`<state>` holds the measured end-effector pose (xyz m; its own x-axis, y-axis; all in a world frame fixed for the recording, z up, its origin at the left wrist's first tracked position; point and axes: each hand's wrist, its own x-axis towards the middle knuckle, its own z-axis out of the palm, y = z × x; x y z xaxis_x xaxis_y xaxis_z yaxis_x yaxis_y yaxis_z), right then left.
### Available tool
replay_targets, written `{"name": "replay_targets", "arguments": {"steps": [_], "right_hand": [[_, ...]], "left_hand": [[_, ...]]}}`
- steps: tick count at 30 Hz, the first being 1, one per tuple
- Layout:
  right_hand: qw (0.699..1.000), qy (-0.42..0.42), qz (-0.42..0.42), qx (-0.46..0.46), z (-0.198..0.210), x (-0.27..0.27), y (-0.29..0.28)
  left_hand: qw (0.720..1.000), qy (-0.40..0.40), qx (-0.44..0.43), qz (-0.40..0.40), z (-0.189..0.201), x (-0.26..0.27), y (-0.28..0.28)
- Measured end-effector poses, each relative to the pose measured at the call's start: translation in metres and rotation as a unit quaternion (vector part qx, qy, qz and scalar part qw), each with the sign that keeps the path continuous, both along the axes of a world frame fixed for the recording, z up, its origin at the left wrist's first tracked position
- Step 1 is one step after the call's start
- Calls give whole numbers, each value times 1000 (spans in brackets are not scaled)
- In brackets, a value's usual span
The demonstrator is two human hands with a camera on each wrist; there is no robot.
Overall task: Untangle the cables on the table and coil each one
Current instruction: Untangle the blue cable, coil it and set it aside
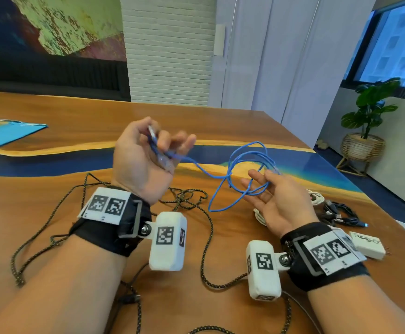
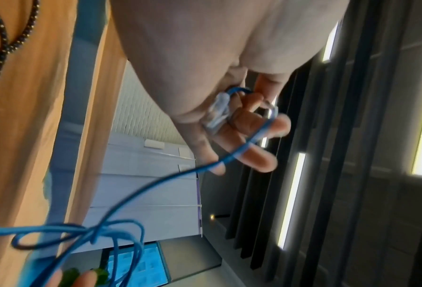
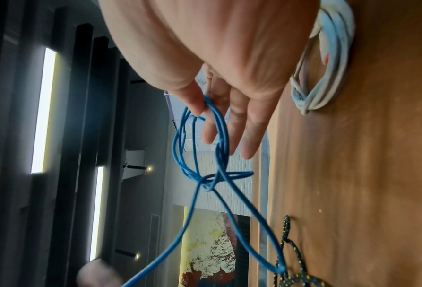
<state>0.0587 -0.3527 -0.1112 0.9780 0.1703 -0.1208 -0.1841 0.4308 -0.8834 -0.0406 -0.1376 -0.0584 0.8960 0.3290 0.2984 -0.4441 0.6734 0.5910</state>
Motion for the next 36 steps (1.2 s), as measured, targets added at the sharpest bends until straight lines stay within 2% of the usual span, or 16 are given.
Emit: {"name": "replay_targets", "arguments": {"steps": [2,3,6,10,13,17,18,19,22,24,29,32,34,36], "right_hand": [[1000,-20,4,-16,1,-2,2],[999,-35,6,-22,2,-4,3],[997,-77,6,-6,8,-9,6],[990,-138,15,35,20,-19,8],[984,-165,34,56,26,-26,7],[985,-162,32,52,24,-24,5],[987,-152,22,47,22,-21,4],[990,-138,8,42,20,-18,3],[994,-96,-23,43,15,-7,-3],[996,-79,-21,45,14,-5,-5],[998,-43,-48,7,7,1,-6],[998,-21,-60,-22,6,5,-9],[998,-8,-62,-24,7,4,-7],[997,-16,-62,-32,9,2,-5]], "left_hand": [[992,52,112,-21,-3,0,-5],[979,91,183,-18,-5,1,-7],[914,192,358,4,-13,6,-15],[855,233,463,34,-23,11,-19],[834,234,499,28,-26,12,-19],[785,220,579,23,-28,11,-21],[785,209,583,20,-27,11,-21],[800,193,568,19,-25,9,-19],[886,138,440,51,-16,9,-10],[918,124,369,80,-12,9,-6],[928,82,363,20,-14,6,-9],[937,74,338,50,-15,10,-11],[925,77,362,87,-17,11,-10],[896,90,423,103,-18,11,-7]]}}
